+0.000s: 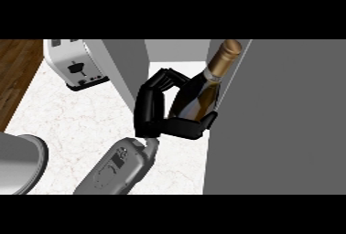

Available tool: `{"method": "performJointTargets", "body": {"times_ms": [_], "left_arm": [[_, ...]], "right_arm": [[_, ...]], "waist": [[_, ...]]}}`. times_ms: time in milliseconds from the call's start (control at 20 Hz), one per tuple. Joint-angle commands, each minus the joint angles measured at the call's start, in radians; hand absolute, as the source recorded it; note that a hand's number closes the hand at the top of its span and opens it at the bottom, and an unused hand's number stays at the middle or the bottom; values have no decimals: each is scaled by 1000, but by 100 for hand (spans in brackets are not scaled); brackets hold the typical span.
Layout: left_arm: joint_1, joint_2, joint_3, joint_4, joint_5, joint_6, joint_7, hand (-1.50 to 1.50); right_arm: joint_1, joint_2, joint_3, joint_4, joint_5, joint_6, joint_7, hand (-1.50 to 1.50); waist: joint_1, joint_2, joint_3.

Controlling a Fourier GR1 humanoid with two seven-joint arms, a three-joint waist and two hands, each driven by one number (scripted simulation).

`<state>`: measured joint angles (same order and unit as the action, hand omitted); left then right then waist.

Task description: Pick up the wine, place it into the cabinet and close the cabinet

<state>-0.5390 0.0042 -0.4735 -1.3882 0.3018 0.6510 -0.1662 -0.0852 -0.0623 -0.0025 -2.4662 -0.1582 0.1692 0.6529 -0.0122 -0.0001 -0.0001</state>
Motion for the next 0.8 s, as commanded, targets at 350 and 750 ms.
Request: {"method": "performJointTargets", "body": {"times_ms": [350,750], "left_arm": [[-15,-4,-10,167,-33,19,-121,150],[14,-4,64,317,47,-53,-302,150]], "right_arm": [[-39,-10,-12,-118,-80,-42,89,-150],[7,-29,-29,-137,-106,-15,76,-150]], "waist": [[2,0,0],[-1,1,0]]}}
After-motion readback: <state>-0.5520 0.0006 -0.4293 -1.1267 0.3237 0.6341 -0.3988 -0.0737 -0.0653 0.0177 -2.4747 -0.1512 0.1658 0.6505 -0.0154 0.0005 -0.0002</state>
